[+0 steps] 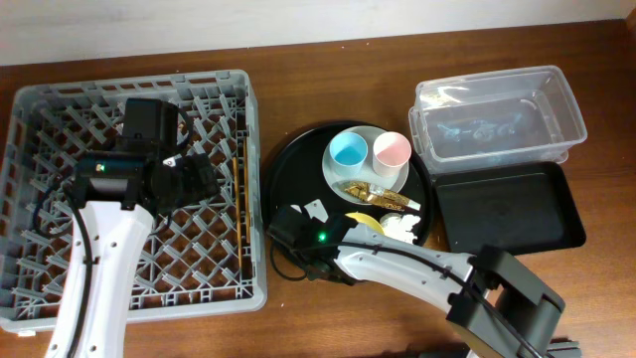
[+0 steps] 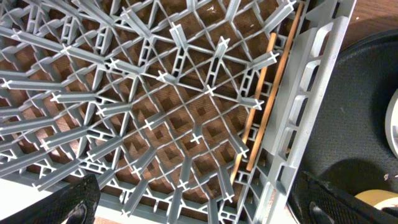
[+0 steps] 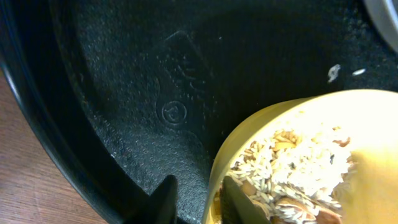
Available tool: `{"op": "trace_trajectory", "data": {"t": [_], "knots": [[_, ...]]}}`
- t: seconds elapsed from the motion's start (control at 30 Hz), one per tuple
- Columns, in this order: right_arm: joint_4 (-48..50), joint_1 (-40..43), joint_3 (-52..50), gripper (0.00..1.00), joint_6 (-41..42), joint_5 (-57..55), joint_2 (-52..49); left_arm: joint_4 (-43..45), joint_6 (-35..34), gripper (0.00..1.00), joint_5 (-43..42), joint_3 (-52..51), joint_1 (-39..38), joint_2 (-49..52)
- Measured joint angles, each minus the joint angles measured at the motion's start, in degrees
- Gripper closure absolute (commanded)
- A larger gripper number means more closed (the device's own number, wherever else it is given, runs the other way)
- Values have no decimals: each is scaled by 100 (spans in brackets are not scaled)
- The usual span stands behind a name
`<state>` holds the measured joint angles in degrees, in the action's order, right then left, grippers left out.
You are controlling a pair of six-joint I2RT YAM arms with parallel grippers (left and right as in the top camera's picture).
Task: Sort waste into correct bins and load items into the dishwasher rack
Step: 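Lift the yellow bowl with the right gripper and tip scraps onto black tray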
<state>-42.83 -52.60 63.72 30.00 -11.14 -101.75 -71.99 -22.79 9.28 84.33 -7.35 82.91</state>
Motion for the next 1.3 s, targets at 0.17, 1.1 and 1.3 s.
{"op": "trace_trajectory", "data": {"t": [0.17, 1.1, 1.3], "knots": [[-11, 0, 0, 96, 31, 28, -4, -9, 0, 1, 2, 0, 0, 0], [-3126, 3864, 2243, 96, -1257, 990, 1119, -24, -2, 1, 0, 0, 0, 0], [-3117, 6140, 1923, 96, -2592, 2664, 1130, -24, -2, 1, 2, 0, 0, 0]]}}
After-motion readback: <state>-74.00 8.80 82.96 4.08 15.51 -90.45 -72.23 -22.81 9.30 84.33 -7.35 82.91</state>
